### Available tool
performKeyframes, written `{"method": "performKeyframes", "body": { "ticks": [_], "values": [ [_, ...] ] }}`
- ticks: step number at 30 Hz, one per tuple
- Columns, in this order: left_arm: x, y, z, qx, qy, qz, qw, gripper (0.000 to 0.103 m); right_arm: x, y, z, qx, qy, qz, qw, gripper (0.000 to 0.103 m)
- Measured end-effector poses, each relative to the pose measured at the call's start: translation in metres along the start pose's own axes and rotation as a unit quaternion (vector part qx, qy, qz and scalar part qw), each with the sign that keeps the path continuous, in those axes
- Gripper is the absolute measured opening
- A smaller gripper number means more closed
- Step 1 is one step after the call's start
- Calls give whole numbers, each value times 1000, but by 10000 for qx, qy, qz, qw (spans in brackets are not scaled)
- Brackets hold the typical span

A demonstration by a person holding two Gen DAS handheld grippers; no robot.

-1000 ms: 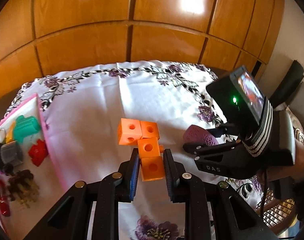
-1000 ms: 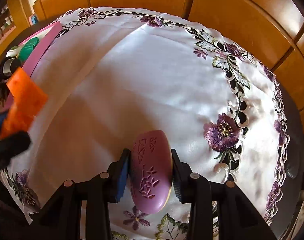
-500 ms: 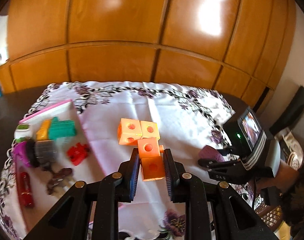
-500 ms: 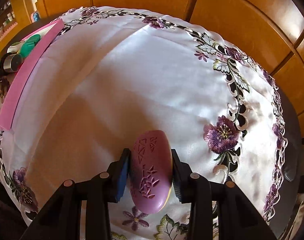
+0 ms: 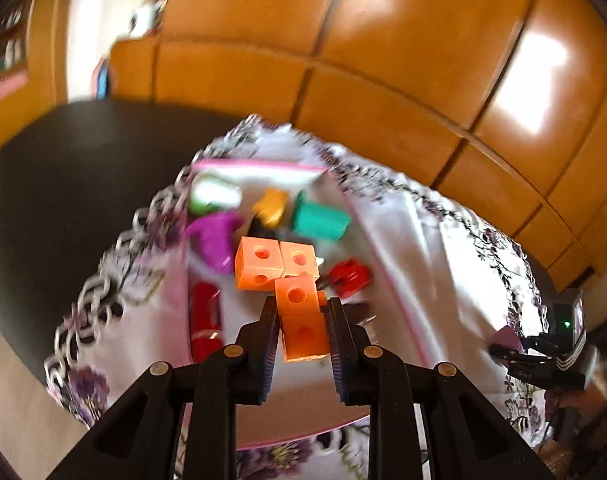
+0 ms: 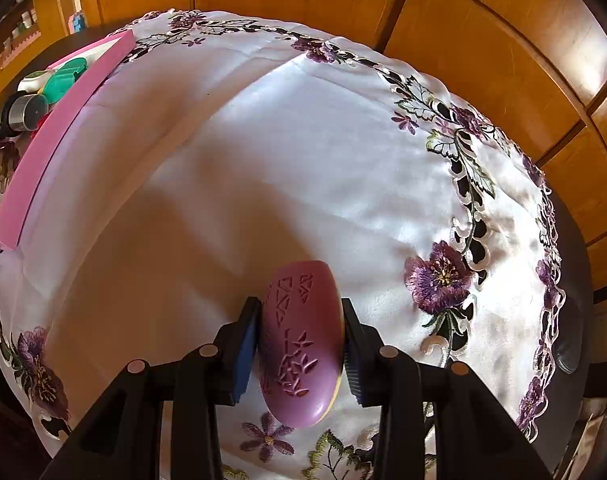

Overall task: Organize rigid objects
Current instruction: 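Carry the orange cubes into the pink box and open the left tool while the right tool holds the soap, then carry the pink soap into the pink box and open the right tool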

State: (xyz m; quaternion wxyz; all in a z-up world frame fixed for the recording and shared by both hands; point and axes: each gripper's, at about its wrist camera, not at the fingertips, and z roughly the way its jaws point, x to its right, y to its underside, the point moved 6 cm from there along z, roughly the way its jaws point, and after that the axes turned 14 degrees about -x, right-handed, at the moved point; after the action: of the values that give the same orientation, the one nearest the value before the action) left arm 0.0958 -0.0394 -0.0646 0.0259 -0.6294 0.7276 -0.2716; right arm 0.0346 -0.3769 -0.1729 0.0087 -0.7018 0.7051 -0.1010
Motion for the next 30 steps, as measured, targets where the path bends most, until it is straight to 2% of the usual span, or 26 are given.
{"method": "performKeyframes", "body": {
  "ticks": [6, 12, 18, 21, 23, 30],
  "values": [
    [-12, 3, 24, -280, 135, -302, 9991, 24, 0, 0, 0, -1, 0, 4, 10000, 37],
    [-17, -2, 51, -529, 43, -383, 9979, 24, 0, 0, 1, -11, -25, 34, 10000, 37],
    [-22, 3, 58, -529, -150, -311, 9980, 29, 1, 0, 1, -12, -29, 38, 10000, 37],
    [-20, 4, 51, -425, -228, -218, 9986, 38, 1, 0, 1, -9, -15, 30, 10000, 37],
    [-19, 5, 44, -317, -266, -180, 9990, 51, 1, 0, 1, -6, 0, 25, 10000, 37],
    [-7, 7, 28, -133, -559, 76, 9983, 57, -1, 0, 0, 5, 41, 18, 10000, 37]
  ]
}}
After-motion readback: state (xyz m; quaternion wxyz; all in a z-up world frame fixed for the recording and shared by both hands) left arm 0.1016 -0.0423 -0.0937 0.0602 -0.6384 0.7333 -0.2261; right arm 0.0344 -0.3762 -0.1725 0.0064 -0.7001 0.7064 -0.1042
